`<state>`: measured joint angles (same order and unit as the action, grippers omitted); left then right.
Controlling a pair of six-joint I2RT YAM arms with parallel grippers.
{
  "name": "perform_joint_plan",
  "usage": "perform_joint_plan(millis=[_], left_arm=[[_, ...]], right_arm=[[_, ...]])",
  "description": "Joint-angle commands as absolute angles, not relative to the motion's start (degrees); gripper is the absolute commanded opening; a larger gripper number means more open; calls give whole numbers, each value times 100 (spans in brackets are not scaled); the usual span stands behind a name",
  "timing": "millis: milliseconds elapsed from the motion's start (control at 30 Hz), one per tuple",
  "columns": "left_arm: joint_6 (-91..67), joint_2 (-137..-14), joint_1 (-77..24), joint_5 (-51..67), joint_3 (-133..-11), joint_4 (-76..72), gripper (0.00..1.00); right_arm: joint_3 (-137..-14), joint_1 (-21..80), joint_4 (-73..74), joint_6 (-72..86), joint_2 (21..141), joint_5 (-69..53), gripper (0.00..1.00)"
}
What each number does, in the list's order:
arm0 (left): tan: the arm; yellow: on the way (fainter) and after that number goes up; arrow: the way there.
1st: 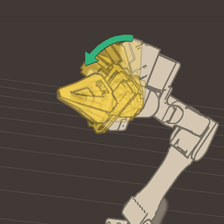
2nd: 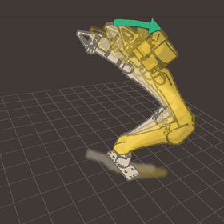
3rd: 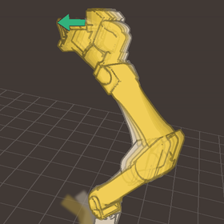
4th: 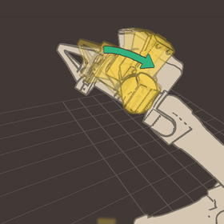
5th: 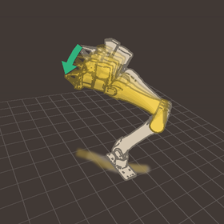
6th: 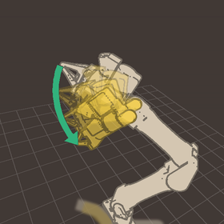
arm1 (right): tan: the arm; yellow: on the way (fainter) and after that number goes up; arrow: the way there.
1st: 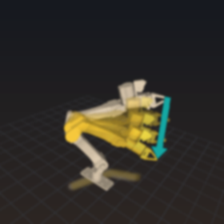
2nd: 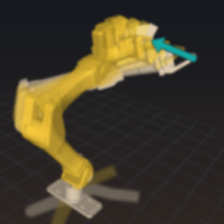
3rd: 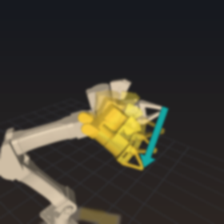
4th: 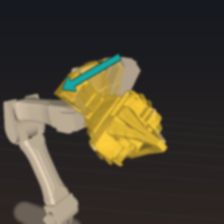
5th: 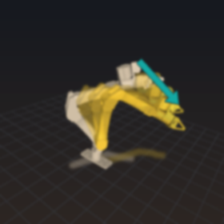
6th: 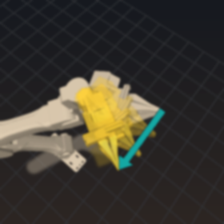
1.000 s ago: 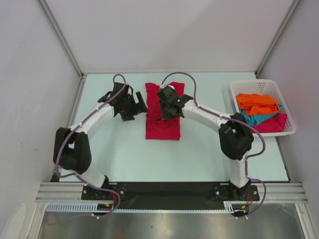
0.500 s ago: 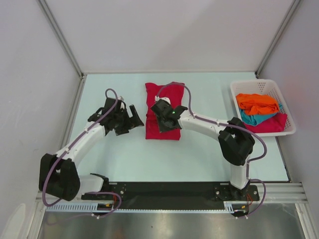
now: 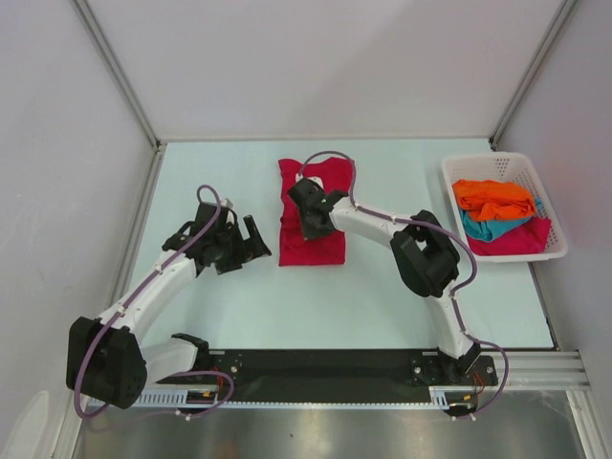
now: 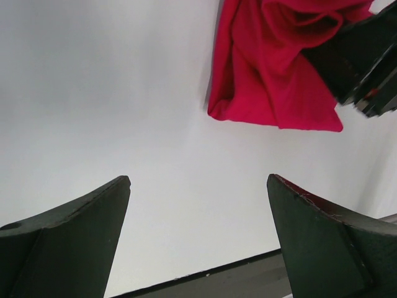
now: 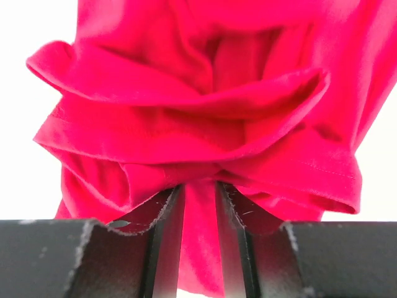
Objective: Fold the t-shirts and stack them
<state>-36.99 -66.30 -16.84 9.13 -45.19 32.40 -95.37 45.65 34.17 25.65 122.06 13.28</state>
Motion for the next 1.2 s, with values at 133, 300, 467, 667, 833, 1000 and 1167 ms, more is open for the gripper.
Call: perform_joint_plan(millis=[133, 300, 467, 667, 833, 1000, 1167], left_arm=[[-3577, -6513, -1661, 791, -4509, 3226, 97], [-3533, -6592, -1652, 835, -4553, 3199, 97], [-3533, -6557, -1661, 800, -4483, 3225, 97], [-3533, -6565, -1661, 791, -4456, 3226, 97], [-3542, -6556, -1661, 782, -4474, 3252, 97], [-3516, -6653, -1661, 835, -4518, 3226, 97], [-3498, -6723, -1661, 826, -4474, 3191, 97]], right_arm=[[-10196, 4456, 3489, 2382, 12191, 1599, 31], [-10248, 4307, 3507, 2338, 12322, 1565, 31], [-10441, 4193, 3472, 2233, 12489, 1573, 31], [-11160, 3947, 3603, 2040, 13076, 1591, 30], [-11654, 3753, 3753, 1916, 13543, 1565, 30], [-11891, 3630, 3700, 1741, 13684, 1573, 30], [-12006, 3595, 3841, 1670, 13527, 1617, 30]])
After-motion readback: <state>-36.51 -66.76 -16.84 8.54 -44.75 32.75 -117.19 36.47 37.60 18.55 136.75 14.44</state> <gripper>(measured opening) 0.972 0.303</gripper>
